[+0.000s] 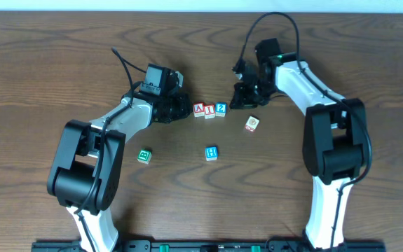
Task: Spell out Ai2
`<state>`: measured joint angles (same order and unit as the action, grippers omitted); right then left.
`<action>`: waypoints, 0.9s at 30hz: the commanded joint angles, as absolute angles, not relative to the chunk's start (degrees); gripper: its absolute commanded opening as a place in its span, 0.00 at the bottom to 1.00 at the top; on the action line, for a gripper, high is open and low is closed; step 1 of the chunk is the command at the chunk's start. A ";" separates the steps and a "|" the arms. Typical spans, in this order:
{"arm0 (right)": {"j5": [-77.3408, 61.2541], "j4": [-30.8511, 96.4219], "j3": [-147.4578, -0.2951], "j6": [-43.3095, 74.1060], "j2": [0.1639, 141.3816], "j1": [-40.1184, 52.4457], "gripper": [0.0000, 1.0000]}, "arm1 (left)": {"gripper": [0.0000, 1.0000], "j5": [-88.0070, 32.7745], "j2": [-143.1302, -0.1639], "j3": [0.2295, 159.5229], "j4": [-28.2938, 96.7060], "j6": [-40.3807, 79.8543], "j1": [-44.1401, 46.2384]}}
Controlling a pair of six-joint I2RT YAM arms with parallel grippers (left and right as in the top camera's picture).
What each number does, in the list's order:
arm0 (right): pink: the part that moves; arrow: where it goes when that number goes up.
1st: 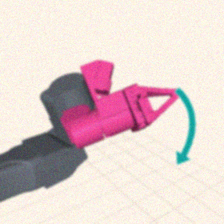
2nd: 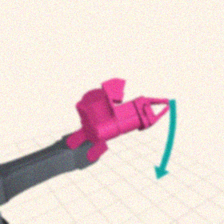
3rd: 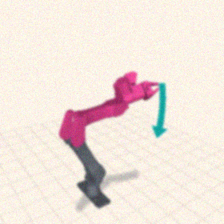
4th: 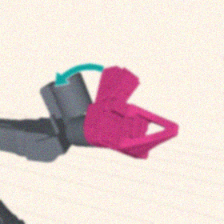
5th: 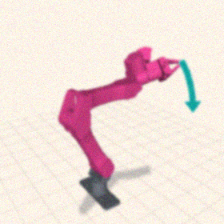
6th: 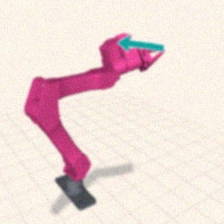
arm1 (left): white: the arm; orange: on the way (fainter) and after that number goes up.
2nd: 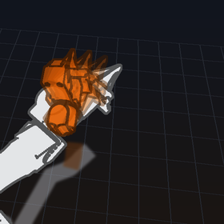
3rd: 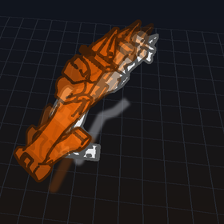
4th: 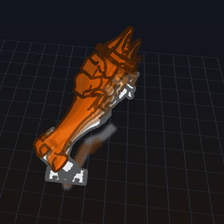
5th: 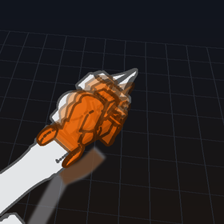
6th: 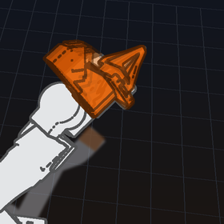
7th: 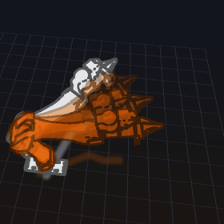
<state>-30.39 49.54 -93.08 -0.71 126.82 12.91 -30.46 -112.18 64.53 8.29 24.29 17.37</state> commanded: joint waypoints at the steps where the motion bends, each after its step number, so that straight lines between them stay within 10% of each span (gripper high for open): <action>1: -27.99 48.82 -93.58 -1.74 125.03 13.72 0.01 | 0.06 -29.80 -113.14 64.14 8.29 22.22 17.21; 27: -26.76 45.52 -93.54 -1.30 125.69 16.58 0.01 | 0.06 -30.15 -113.14 64.14 7.11 21.19 17.23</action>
<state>-26.94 45.56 -93.08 -0.71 126.78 16.05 -30.46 -112.18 64.53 7.18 22.39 17.37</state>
